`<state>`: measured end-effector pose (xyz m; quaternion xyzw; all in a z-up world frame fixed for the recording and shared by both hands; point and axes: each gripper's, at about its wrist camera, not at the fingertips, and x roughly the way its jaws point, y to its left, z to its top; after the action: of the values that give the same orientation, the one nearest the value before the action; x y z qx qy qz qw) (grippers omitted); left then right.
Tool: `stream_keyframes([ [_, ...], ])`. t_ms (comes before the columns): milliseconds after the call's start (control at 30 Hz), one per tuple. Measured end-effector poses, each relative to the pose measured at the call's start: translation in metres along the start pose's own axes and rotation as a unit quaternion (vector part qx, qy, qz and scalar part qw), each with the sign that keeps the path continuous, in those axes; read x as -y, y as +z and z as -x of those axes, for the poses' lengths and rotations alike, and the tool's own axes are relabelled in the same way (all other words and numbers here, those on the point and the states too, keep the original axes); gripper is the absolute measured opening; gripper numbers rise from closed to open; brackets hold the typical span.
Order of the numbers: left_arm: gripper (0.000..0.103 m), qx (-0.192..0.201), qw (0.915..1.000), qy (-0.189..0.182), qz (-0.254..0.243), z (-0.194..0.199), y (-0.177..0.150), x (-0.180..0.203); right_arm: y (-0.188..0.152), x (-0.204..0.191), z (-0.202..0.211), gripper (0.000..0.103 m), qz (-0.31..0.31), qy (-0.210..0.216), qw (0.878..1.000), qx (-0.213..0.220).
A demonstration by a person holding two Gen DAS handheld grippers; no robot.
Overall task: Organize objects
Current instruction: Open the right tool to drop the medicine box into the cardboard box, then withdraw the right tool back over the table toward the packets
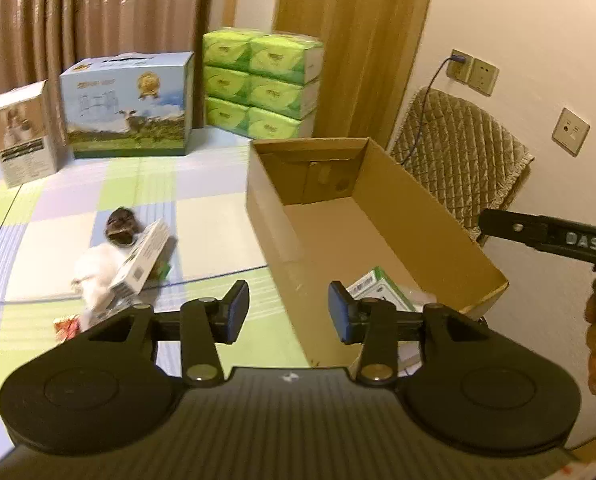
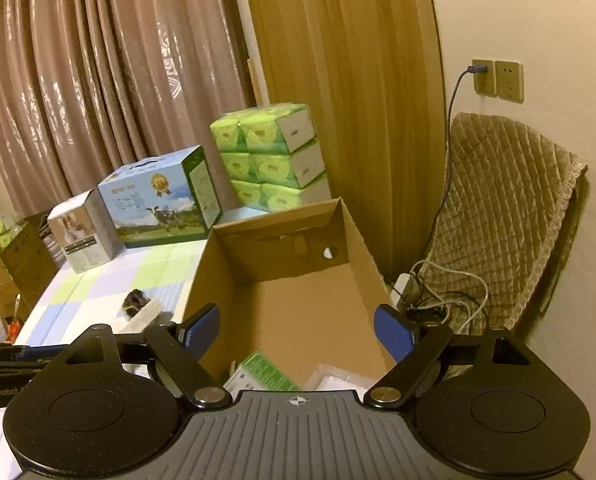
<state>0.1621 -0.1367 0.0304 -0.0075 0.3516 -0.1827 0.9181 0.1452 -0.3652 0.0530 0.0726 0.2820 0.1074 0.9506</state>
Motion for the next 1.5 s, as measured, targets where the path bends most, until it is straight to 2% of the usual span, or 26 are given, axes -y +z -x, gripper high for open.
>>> stream_keyframes([
  [233,0.050,0.006,0.9996,0.016,0.024,0.033,-0.015,-0.022,-0.009,-0.029,0.027,0.086,-0.010,0.016,1.000,-0.001],
  [300,0.057,0.011,0.9993,0.023,0.029,0.044,-0.019,-0.029,-0.013,-0.041,0.035,0.090,-0.004,0.023,1.000,0.000],
  [433,0.064,0.019,0.9985,0.037,0.036,0.065,-0.029,-0.045,-0.021,-0.066,0.045,0.097,0.011,0.037,0.999,-0.004],
  [500,0.073,0.021,0.9976,0.046,0.047,0.077,-0.036,-0.055,-0.026,-0.076,0.049,0.101,0.016,0.044,0.999,-0.006],
  [600,0.081,0.023,0.9961,0.063,0.058,0.092,-0.047,-0.071,-0.033,-0.092,0.052,0.101,0.021,0.057,0.998,-0.012],
  [967,0.101,0.025,0.9875,0.128,0.088,0.133,-0.076,-0.131,-0.059,-0.147,0.045,0.101,0.055,0.101,0.993,-0.039],
  [1100,0.102,0.029,0.9850,0.143,0.093,0.142,-0.081,-0.141,-0.065,-0.157,0.040,0.101,0.064,0.105,0.991,-0.046],
  [1500,0.102,0.027,0.9836,0.143,0.107,0.139,-0.086,-0.156,-0.075,-0.172,0.030,0.101,0.082,0.110,0.989,-0.060],
])
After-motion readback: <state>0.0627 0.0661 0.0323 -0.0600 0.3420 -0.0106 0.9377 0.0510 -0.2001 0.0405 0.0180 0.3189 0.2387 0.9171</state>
